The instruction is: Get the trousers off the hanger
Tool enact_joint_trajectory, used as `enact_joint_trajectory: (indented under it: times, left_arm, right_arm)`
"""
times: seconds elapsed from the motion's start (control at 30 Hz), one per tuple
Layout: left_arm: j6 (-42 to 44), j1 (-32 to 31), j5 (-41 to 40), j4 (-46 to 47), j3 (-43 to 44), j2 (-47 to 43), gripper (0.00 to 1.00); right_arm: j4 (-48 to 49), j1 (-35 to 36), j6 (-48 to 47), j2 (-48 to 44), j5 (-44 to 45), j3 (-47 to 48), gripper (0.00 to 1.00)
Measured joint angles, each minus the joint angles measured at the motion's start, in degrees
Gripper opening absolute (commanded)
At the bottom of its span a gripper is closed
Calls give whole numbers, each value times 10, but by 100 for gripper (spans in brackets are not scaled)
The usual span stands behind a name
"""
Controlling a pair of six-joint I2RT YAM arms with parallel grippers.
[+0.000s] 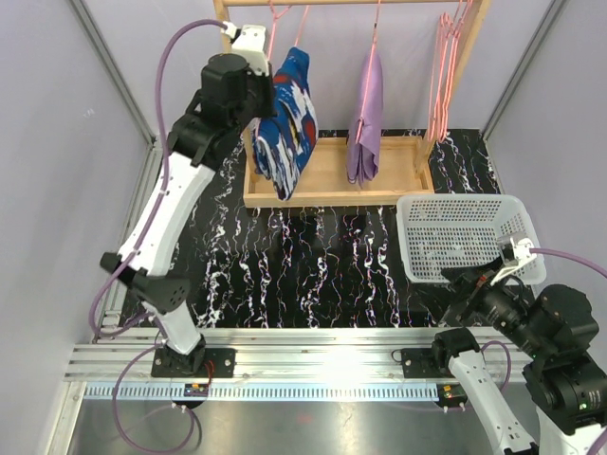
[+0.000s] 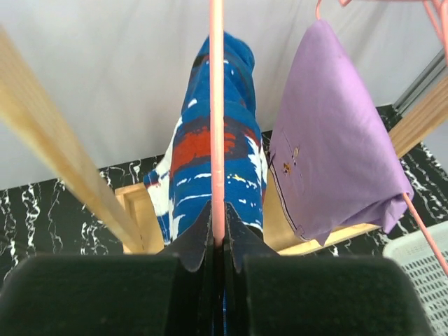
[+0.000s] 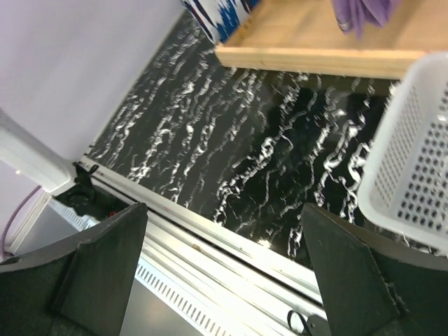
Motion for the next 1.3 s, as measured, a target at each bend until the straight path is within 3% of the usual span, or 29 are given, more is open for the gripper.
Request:
enact_joint_trajectory:
  times: [0.27, 0.47, 0.73, 0.87, 1.03, 1.2, 1.3]
  left_arm:
    - [-37, 0, -4, -60, -73, -124, 0]
    - [-101, -10, -23, -85, -180, -242, 0]
    - [-198, -120, -120, -184, -279, -375, 0]
    - [-241, -173, -188, -220, -277, -370, 0]
    - [-297, -266, -283, -248, -261, -324, 0]
    - [-327, -311, -309, -239, -261, -302, 0]
    - [-347, -329, -328, -242, -243, -280, 0]
  right_arm:
    - [63, 9, -6, 40, -93, 54, 100]
    - [161, 33, 46, 153, -167, 82, 100]
    - [252, 111, 89, 331, -164, 132, 94]
    - [260, 191, 82, 365, -66, 147, 90]
    - [262, 406, 38, 378, 129, 148, 87]
    - [276, 613, -34, 432, 361, 148, 88]
    - [298, 693, -81, 475, 480, 147, 88]
